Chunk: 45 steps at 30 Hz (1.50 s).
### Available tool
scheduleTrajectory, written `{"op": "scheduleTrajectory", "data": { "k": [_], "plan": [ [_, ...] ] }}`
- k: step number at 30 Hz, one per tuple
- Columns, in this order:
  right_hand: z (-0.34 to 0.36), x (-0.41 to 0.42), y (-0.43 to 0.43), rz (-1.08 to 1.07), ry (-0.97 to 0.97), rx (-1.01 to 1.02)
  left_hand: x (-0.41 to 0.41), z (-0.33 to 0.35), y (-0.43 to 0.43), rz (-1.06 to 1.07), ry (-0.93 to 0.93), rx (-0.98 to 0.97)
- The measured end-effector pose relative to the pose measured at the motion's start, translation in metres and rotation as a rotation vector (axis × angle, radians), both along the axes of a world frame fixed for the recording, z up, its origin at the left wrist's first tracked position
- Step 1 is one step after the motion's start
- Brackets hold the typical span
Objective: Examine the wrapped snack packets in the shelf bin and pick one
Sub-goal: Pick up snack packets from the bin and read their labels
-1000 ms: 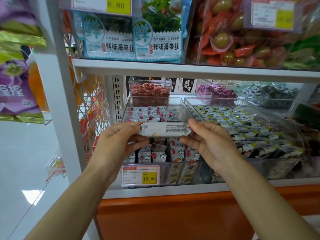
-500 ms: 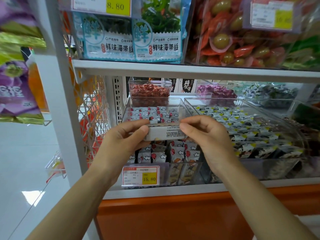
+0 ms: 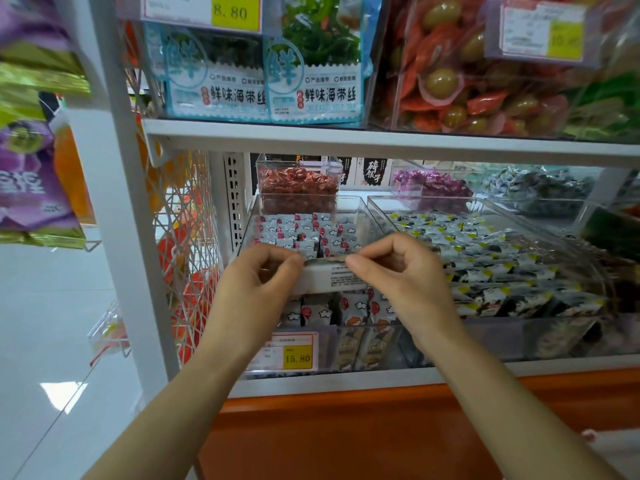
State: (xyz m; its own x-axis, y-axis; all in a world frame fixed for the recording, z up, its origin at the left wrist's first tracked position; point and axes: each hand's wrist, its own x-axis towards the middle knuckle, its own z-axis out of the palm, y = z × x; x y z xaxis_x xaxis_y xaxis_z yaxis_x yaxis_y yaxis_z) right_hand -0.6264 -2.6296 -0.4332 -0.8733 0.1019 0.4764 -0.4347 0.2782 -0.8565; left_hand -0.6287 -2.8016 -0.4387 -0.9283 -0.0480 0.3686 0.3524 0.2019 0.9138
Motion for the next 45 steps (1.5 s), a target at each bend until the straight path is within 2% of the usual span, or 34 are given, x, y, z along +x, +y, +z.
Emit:
{"op": "scheduleTrajectory", "data": {
  "k": [7, 10, 12, 16, 18, 20, 22, 25, 28, 30, 33, 39, 45],
  "plan": [
    [-0.004, -0.004, -0.005, -0.162, 0.052, 0.013, 0.002, -0.002, 0.004, 0.012, 0.165, -0.173],
    [-0.004, -0.004, -0.006, -0.193, 0.063, 0.037, 0.003, -0.003, 0.007, 0.021, 0.18, -0.205],
    [-0.003, -0.004, -0.004, -0.151, 0.053, 0.066, -0.001, -0.004, 0.007, 0.045, 0.142, -0.196],
    [-0.001, -0.003, 0.0, 0.082, -0.022, 0.114, -0.017, 0.004, 0.002, 0.071, 0.003, -0.089],
    [0.002, -0.005, 0.001, 0.042, 0.02, 0.166, -0.026, 0.011, 0.002, 0.033, -0.074, -0.057],
    [0.007, -0.01, 0.003, -0.084, 0.093, 0.181, -0.036, 0.018, 0.004, -0.032, -0.132, -0.057],
    [0.011, -0.017, 0.007, -0.214, 0.125, 0.161, -0.053, 0.025, 0.009, -0.003, -0.073, -0.204],
    [0.012, -0.03, 0.013, -0.374, 0.11, 0.153, -0.09, 0.03, 0.017, 0.048, 0.095, -0.638],
    [0.01, -0.041, 0.013, -0.435, 0.107, 0.158, -0.122, 0.019, 0.029, -0.039, 0.046, -1.076],
    [0.009, -0.047, 0.012, -0.438, 0.101, 0.152, -0.135, 0.01, 0.033, -0.081, -0.008, -1.277],
    [0.007, -0.053, 0.012, -0.431, 0.092, 0.144, -0.145, -0.002, 0.033, -0.126, -0.053, -1.377],
    [0.009, -0.062, 0.01, -0.421, 0.152, 0.201, -0.135, 0.004, 0.031, -0.138, -0.094, -1.356],
    [0.029, -0.109, -0.006, -0.249, 0.086, 0.436, -0.118, 0.004, 0.021, -0.185, -0.097, -1.359]
  ]
}}
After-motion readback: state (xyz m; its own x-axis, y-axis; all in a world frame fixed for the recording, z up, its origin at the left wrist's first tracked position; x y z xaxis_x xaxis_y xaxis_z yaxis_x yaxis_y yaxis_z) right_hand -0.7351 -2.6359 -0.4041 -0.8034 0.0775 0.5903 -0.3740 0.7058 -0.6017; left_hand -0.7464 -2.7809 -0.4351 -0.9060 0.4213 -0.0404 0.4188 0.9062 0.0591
